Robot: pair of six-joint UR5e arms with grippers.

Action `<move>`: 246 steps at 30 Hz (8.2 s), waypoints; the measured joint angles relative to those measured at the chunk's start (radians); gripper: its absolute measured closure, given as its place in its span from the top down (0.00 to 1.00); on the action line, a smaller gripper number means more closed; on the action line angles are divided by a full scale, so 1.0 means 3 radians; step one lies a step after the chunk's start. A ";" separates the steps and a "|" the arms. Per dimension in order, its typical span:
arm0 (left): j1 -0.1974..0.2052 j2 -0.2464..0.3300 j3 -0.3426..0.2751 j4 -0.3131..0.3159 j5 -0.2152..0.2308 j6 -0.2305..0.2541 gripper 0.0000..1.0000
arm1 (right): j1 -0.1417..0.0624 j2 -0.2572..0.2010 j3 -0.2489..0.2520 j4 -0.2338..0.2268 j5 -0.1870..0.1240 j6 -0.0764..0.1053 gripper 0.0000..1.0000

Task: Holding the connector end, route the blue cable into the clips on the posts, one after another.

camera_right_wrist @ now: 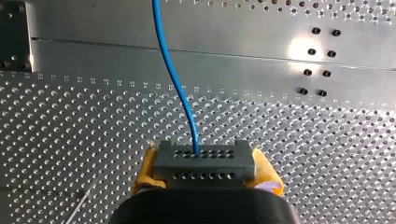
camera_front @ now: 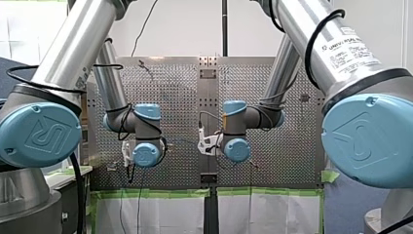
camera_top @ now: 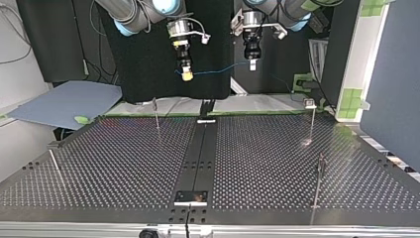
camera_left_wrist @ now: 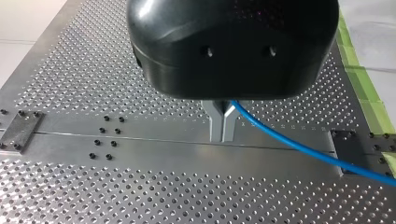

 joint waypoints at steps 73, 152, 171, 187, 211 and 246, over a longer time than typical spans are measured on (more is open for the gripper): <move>0.0098 0.0152 0.0016 -0.0709 0.0037 0.0273 0.00 | -0.0008 0.0013 0.0001 0.0013 0.0014 -0.0004 0.00; 0.0784 0.1782 0.1199 -0.2540 -0.0318 -0.0085 0.00 | 0.0183 -0.0609 -0.1862 0.2121 -0.0725 0.0231 0.00; 0.1051 0.1793 0.1584 -0.2903 0.0010 -0.0153 0.00 | 0.0202 -0.0469 -0.2232 0.2282 -0.0731 0.0286 0.00; 0.1287 0.1778 0.1742 -0.3008 0.0177 -0.0134 0.00 | 0.0281 -0.0317 -0.2713 0.2503 -0.0785 0.0338 0.00; 0.1552 0.1651 0.2027 -0.3147 0.0449 -0.0123 0.00 | 0.0377 0.0138 -0.3422 0.2762 -0.0802 0.0525 0.00; 0.1839 0.1353 0.2366 -0.3331 0.0900 -0.0058 0.00 | 0.0363 0.0508 -0.4100 0.3062 -0.0813 0.0545 0.00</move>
